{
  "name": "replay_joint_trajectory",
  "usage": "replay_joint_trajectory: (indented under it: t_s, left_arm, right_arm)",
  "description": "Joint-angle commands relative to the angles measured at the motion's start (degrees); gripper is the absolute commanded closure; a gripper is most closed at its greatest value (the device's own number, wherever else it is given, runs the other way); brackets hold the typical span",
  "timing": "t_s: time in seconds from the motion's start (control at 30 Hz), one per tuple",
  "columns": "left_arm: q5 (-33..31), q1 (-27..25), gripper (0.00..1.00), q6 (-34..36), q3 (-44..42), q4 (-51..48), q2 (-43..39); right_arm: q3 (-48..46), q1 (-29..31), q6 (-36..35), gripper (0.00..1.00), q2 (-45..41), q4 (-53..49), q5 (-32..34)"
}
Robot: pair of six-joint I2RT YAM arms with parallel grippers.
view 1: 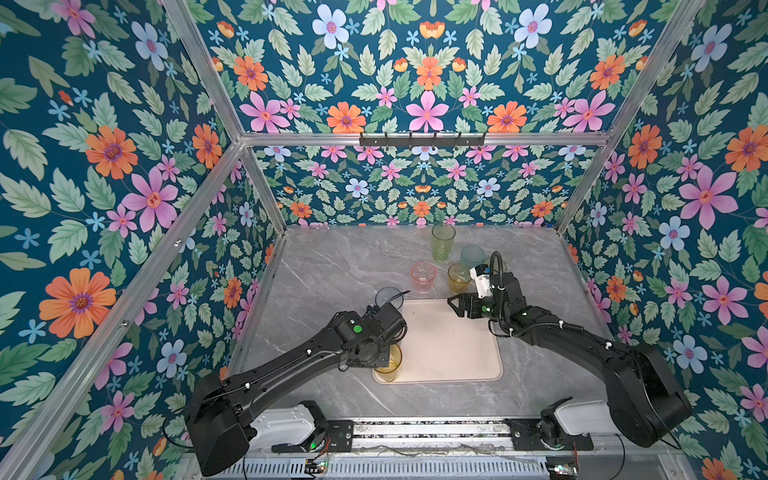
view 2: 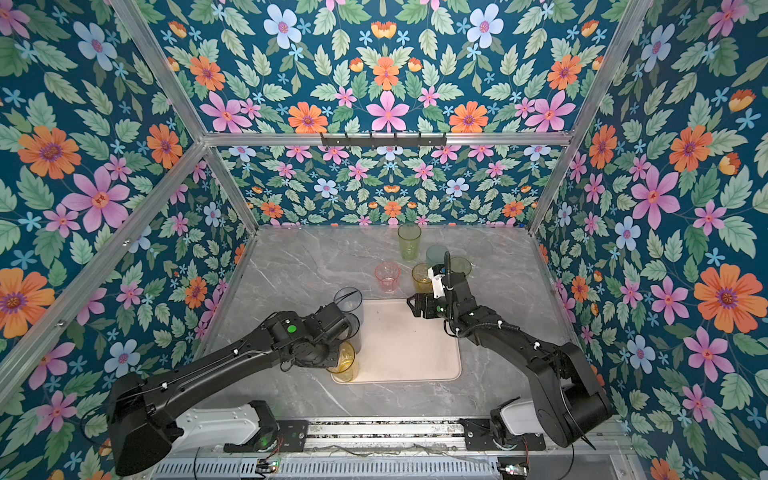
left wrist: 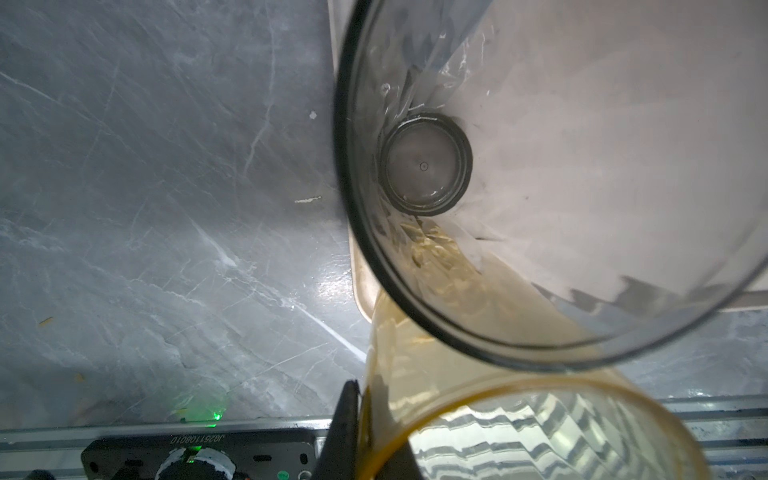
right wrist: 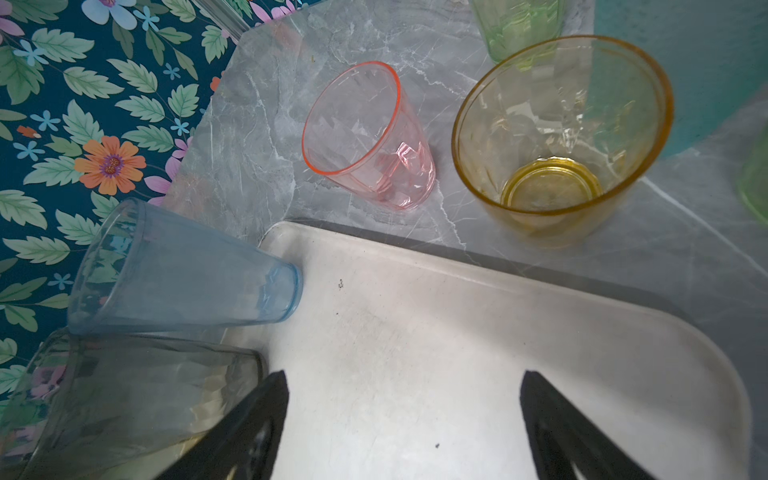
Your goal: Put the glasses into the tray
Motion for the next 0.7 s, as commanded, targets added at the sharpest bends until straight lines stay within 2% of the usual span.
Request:
replay_joint_trajectory:
  t_s: [0.0, 0.23, 0.4, 0.67]
  left_arm:
    - [-0.3, 0.0, 1.00, 0.0, -0.2, -0.4, 0.2]
    - [-0.3, 0.0, 0.99, 0.1, 0.0, -1.1, 1.3]
    - [-1.1, 0.0, 0.84, -0.1, 0.4, -1.7, 1.0]
    - [-1.9, 0.0, 0.73, -0.2, 2.3, -2.9, 1.0]
  right_arm:
    - [0.6, 0.0, -0.5, 0.11, -0.2, 0.9, 0.1]
    - [0.8, 0.1, -0.5, 0.11, -0.3, 0.7, 0.2]
    - [0.7, 0.0, -0.5, 0.11, -0.3, 0.7, 0.1]
    - [0.8, 0.1, -0.5, 0.11, -0.2, 0.7, 0.2]
